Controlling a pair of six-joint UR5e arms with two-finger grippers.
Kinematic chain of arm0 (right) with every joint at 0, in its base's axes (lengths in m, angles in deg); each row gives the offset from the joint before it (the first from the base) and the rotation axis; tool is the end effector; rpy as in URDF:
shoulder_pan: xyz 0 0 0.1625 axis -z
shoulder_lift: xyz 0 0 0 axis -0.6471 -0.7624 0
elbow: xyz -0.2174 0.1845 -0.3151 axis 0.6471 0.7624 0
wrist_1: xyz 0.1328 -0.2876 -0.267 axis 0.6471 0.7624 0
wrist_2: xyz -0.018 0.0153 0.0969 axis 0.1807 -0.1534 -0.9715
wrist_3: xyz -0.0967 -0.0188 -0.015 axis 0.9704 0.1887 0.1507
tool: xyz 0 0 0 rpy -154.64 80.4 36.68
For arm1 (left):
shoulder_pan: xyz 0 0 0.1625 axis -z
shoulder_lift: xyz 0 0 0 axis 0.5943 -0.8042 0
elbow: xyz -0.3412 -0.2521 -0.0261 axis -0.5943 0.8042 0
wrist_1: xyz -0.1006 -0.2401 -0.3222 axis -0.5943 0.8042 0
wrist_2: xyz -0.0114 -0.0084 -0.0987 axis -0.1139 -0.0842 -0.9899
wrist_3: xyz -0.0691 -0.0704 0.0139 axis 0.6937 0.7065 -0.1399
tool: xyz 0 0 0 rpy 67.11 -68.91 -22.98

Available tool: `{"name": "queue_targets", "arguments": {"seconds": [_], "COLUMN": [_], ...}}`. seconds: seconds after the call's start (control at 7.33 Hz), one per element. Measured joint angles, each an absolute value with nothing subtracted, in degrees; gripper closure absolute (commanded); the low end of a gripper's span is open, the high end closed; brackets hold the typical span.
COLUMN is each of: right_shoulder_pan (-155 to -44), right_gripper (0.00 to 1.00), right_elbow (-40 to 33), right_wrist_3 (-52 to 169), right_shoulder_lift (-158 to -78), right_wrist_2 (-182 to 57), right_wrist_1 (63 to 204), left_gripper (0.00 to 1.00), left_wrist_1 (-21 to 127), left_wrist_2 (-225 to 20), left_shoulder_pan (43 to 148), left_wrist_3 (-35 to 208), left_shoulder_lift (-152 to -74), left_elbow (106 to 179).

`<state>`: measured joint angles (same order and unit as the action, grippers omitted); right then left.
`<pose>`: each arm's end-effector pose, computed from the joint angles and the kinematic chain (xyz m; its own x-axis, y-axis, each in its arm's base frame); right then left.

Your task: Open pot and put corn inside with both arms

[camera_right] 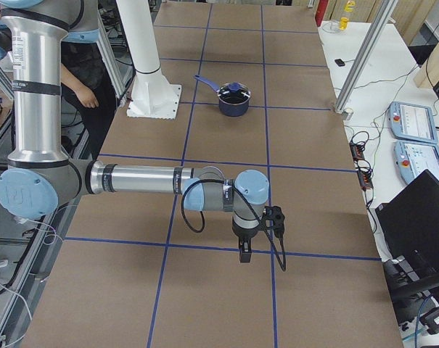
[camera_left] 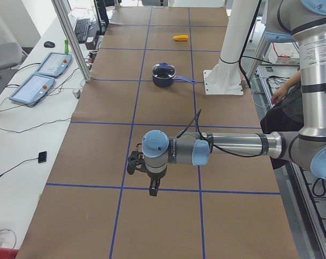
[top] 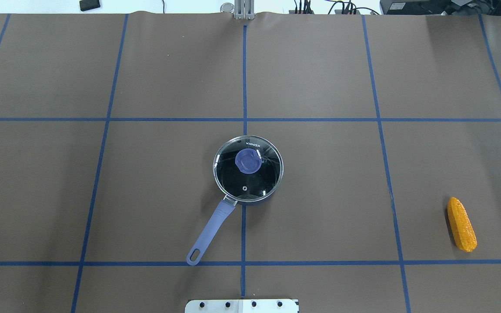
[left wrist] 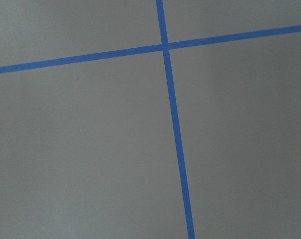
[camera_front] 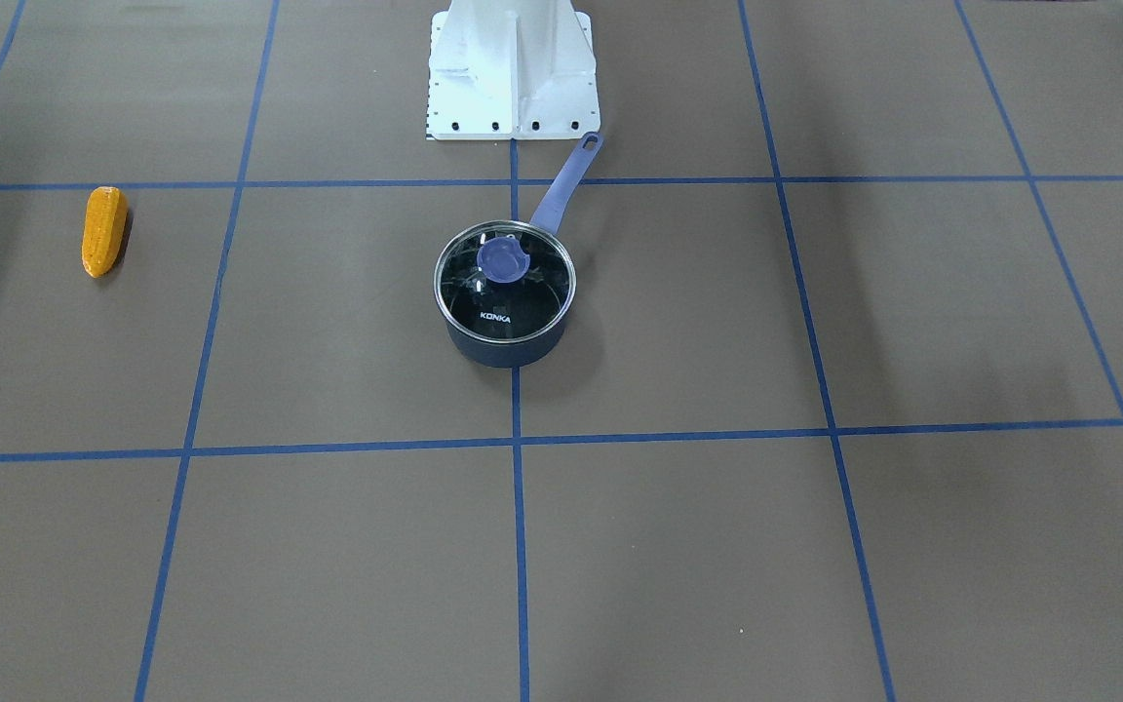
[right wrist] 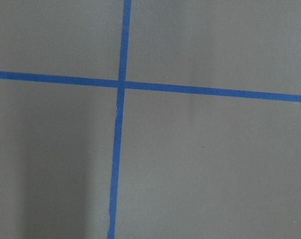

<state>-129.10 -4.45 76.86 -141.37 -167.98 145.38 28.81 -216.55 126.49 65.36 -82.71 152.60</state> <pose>0.0613 -0.4693 0.6609 0.7812 -0.0612 0.6213 0.0442 0.9981 0.0427 -0.0623 -0.4149 0.6453 0.6964 0.1383 -0.7042 -0.0772 0.9900 0.1181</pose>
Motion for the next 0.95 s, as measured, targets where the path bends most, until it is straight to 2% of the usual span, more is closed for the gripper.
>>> {"name": "queue_targets", "arguments": {"seconds": [0.68, 0.95], "right_shoulder_pan": [-129.1, -128.8], "right_gripper": [0.0, 0.0], "right_elbow": [-4.86, -4.94], "right_wrist_3": [76.8, 76.47], "right_shoulder_lift": [-140.79, -139.1], "right_wrist_2": [-168.05, -168.04], "right_wrist_1": [145.28, 140.76], "left_gripper": [0.01, 0.01], "left_wrist_1": [28.78, 30.6], "left_wrist_2": [-216.41, -216.4], "left_shoulder_pan": [126.55, 126.55], "left_wrist_3": [65.7, 65.7], "left_shoulder_lift": [-83.22, -85.17], "left_elbow": [153.27, 153.5]}}
